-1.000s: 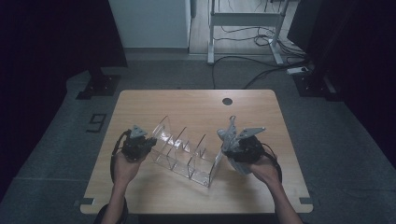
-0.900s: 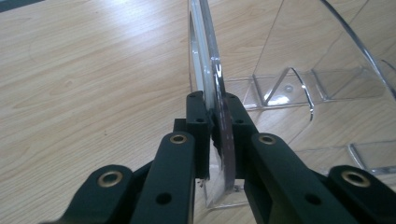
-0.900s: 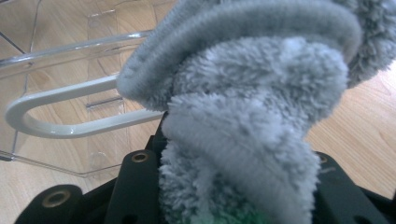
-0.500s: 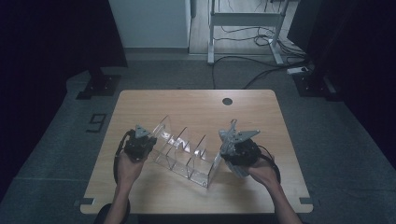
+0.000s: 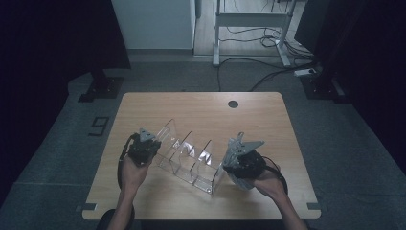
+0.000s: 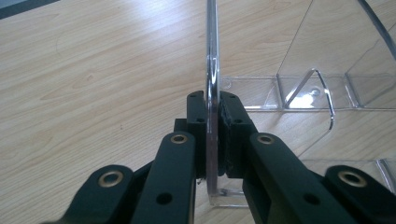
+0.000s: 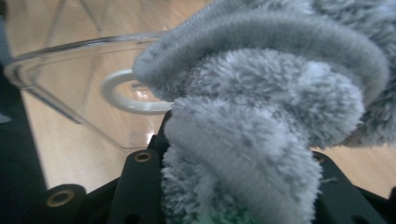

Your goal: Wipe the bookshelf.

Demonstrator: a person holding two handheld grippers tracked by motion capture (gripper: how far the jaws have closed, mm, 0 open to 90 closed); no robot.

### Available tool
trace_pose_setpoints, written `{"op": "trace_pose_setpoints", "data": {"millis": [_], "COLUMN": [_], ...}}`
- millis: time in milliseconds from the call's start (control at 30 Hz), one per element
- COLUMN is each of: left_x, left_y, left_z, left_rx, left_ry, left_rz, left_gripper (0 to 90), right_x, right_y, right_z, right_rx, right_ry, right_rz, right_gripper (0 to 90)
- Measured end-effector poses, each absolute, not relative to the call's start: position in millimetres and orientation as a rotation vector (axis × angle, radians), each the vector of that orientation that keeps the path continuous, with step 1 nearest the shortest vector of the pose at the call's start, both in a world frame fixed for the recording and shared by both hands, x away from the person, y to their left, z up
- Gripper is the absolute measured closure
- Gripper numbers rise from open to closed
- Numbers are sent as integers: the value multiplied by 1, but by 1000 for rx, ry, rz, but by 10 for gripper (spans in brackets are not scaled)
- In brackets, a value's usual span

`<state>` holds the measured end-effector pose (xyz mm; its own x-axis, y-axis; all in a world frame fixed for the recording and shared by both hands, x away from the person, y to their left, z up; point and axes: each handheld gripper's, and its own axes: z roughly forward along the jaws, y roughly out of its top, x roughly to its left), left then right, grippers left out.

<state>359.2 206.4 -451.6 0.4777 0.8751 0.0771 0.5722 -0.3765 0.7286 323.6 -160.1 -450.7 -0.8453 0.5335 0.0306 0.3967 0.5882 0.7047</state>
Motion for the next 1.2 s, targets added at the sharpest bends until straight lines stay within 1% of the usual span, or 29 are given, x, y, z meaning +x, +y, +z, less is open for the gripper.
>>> {"op": "trace_pose_setpoints", "data": {"millis": [333, 700, 867, 1200], "left_x": [359, 359, 359, 360], "left_y": [204, 204, 205, 208], "left_z": [-451, -451, -451, -451], "left_rx": [2099, 2102, 2097, 2088], "left_ry": [1205, 1213, 1207, 1194], "left_rz": [633, 627, 611, 583], "left_gripper": [841, 839, 841, 847], "right_x": [301, 277, 279, 281], "right_y": [-147, -134, -135, -128], "right_z": [-451, -450, -456, -483], "right_rx": [714, 652, 682, 712], "right_ry": [2676, 2716, 2725, 2790], "right_rz": [1121, 1129, 1135, 1043], "right_gripper": [592, 592, 595, 594]}}
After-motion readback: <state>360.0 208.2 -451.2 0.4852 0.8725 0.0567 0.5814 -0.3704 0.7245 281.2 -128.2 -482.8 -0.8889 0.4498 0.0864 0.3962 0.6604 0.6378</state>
